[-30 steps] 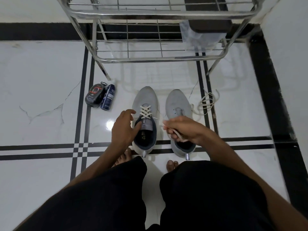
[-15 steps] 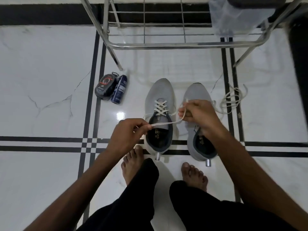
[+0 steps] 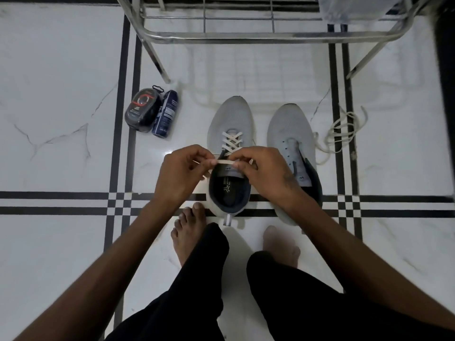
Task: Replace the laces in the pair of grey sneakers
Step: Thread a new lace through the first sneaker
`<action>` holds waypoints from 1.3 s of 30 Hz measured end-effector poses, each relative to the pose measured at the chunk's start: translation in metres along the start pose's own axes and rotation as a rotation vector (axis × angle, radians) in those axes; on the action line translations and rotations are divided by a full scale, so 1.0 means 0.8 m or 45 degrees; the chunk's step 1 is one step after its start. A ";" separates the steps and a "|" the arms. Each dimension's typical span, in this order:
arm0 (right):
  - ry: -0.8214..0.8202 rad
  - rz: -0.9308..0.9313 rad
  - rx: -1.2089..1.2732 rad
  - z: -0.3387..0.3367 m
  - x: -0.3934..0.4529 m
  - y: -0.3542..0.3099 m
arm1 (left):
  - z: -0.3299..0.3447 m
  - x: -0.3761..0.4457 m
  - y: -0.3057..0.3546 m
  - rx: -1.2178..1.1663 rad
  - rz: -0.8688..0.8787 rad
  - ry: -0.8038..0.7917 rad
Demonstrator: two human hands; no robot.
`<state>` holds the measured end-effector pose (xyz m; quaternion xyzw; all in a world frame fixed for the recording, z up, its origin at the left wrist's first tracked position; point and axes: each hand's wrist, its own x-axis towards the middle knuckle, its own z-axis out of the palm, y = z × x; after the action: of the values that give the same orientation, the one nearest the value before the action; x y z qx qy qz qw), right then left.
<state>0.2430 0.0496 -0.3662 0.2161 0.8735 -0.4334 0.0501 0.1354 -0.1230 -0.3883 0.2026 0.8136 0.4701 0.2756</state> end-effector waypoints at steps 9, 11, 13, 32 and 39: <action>0.087 0.034 -0.245 0.024 0.006 -0.007 | 0.018 -0.003 -0.019 0.135 -0.092 -0.009; 0.019 0.012 -0.257 0.030 0.009 -0.009 | 0.016 -0.003 -0.025 -0.045 -0.165 -0.055; -0.003 0.005 -0.233 0.036 0.010 -0.012 | 0.014 -0.006 -0.026 -0.164 -0.196 -0.094; 0.168 0.146 0.062 0.031 0.013 -0.014 | 0.014 -0.010 -0.029 -0.148 -0.221 0.005; 0.096 0.091 -0.050 0.051 0.019 -0.018 | 0.014 -0.006 -0.029 -0.197 -0.260 -0.044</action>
<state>0.2194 0.0155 -0.3851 0.2623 0.8748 -0.4056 0.0370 0.1445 -0.1294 -0.4125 0.1050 0.7865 0.4972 0.3508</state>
